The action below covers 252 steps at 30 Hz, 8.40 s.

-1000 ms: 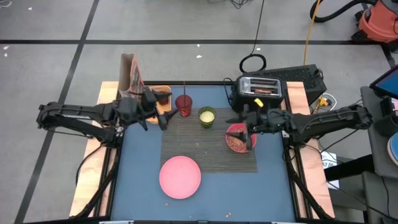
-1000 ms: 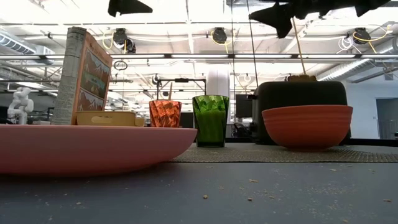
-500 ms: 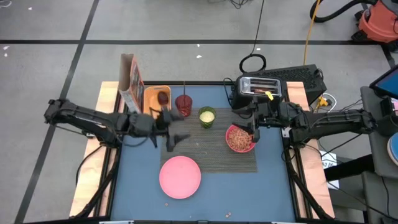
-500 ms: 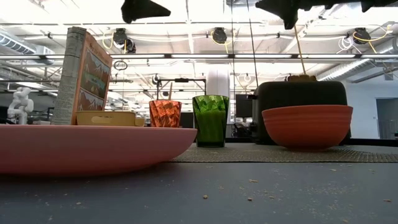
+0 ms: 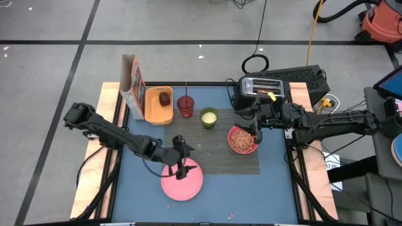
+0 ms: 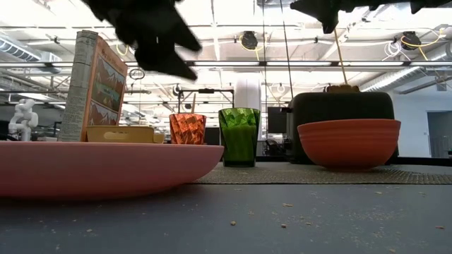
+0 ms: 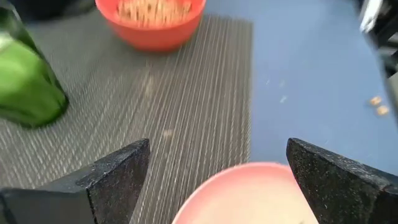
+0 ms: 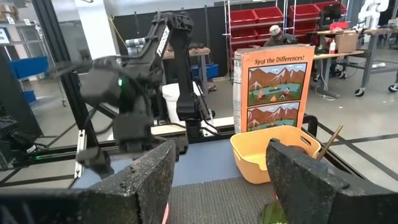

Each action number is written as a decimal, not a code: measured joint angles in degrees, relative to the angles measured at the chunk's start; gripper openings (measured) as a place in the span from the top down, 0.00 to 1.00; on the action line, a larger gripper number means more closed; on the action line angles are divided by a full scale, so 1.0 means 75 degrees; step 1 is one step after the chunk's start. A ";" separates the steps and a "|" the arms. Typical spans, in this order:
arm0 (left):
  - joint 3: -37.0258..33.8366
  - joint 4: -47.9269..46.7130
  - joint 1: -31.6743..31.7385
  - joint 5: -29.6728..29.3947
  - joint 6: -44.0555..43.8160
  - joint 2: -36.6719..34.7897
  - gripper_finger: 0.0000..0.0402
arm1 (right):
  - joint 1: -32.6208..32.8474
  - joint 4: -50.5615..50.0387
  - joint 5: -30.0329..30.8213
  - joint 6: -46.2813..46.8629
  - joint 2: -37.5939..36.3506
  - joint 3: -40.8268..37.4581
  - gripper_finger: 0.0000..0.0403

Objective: Arrange a breakfast setting
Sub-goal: Adjust the light pink plate on the gray table placemat, then put the toasted bread on the pink plate

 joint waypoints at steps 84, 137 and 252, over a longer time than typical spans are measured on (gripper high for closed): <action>0.0003 -0.1746 0.2269 0.0198 -0.2988 0.1428 0.97 | 0.0006 -0.0353 -0.0003 -0.0003 0.0003 0.0001 0.40; 0.0000 -0.0424 0.1879 0.0282 -0.2531 -0.0230 0.62 | -0.1329 -0.0980 0.0062 0.0015 0.0061 0.1177 0.40; 0.0000 -0.0304 0.1781 0.0274 -0.2028 -0.0221 0.62 | -0.5942 -0.9055 0.0408 -0.3902 0.1848 0.3936 0.98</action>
